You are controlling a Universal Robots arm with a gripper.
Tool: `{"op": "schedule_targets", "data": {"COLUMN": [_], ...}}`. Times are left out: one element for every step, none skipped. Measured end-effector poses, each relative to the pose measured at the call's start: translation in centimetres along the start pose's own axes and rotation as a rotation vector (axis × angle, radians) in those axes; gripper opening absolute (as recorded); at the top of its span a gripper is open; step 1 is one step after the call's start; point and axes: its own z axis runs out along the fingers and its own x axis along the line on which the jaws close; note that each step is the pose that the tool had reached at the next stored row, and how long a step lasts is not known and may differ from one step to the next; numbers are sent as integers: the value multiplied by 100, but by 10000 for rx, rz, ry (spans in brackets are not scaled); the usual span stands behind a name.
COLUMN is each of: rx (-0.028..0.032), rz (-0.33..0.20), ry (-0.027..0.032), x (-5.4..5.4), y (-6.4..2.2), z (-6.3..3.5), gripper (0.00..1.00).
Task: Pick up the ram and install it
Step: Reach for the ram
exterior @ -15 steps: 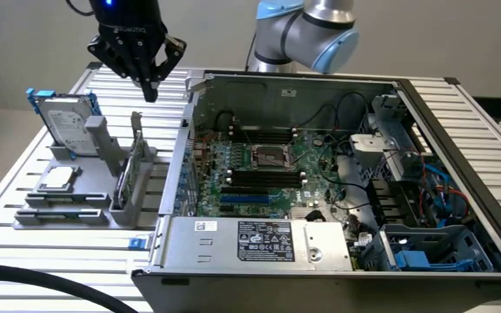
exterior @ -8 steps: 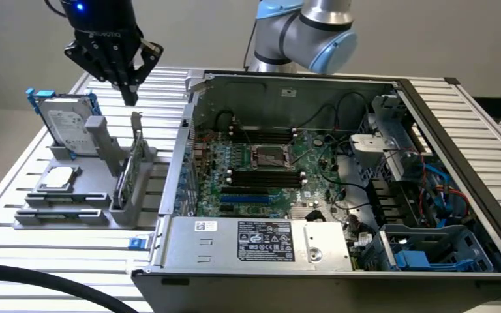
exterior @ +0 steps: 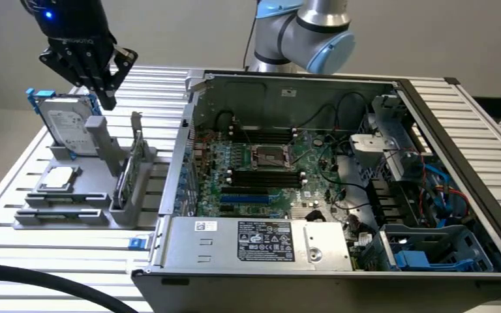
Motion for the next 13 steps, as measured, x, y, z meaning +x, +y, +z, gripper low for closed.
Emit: {"op": "schedule_targets", "data": {"rx": [6,12,18,24,30,36,40,45,50,56,62,67,72], "rz": [0,0,-1,-1,0,0,0,-1,-2,-1,-1,-1,-1], "ry": [0,0,-1,-1,-1,-1,-2,-3,-4,-3,-3,-4,-4], "x": [45,90,138,183,228,276,321,367,410,455,504,548,594], "y": [-3,-7,-11,-15,-18,-22,-26,-29,-33,-37,-41,-44,-48], "z": [11,23,34,46,57,69,81,94,105,116,129,141,154], "gripper": [11,11,11,11,11,11,11,11,11,11,11,11,11]}}
